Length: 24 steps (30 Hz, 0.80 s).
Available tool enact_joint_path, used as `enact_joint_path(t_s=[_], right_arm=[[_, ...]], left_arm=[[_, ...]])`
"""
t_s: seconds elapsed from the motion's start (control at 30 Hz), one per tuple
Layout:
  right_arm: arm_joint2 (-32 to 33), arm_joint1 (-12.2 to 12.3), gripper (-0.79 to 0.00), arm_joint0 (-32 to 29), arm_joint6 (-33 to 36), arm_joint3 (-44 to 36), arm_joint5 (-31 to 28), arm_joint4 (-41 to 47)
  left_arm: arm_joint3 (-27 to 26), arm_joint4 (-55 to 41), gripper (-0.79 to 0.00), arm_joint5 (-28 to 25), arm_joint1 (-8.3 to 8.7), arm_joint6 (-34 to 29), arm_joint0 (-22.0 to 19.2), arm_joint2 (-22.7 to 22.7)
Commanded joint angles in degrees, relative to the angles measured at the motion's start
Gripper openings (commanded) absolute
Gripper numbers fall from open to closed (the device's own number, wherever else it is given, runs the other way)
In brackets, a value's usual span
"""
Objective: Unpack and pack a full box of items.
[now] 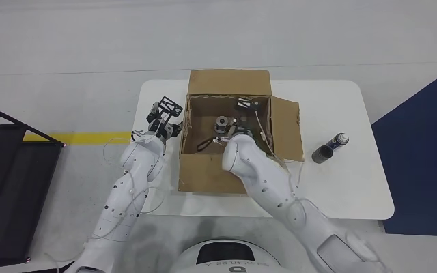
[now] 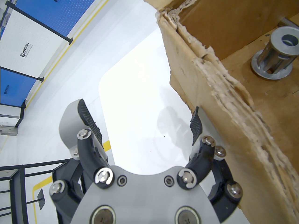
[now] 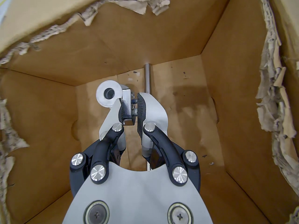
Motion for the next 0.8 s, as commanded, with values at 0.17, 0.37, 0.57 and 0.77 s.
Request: enact_joint_path(t_s=[0.17, 0.37, 0.57, 0.77], right_arm=[[-0.04, -1.80, -0.594, 3.59, 0.67, 7.67, 1.33, -1.73], [1.80, -3.79, -0.514, 4.89, -0.07, 12.82, 1.33, -4.23], [5.28, -4.79, -0.486, 1.05, -1.46, 5.54, 1.33, -4.93], [11.47, -2.52, -0.474, -13.58, -4.37, -19.92, -1.32, -8.19]], left_arm=[[0.00, 0.00, 0.000, 0.00, 0.00, 0.00, 0.00, 0.00], [0.00, 0.00, 0.000, 0.00, 0.00, 0.00, 0.00, 0.00], [0.00, 0.00, 0.000, 0.00, 0.00, 0.00, 0.00, 0.00], [0.00, 0.00, 0.000, 0.00, 0.00, 0.00, 0.00, 0.00]])
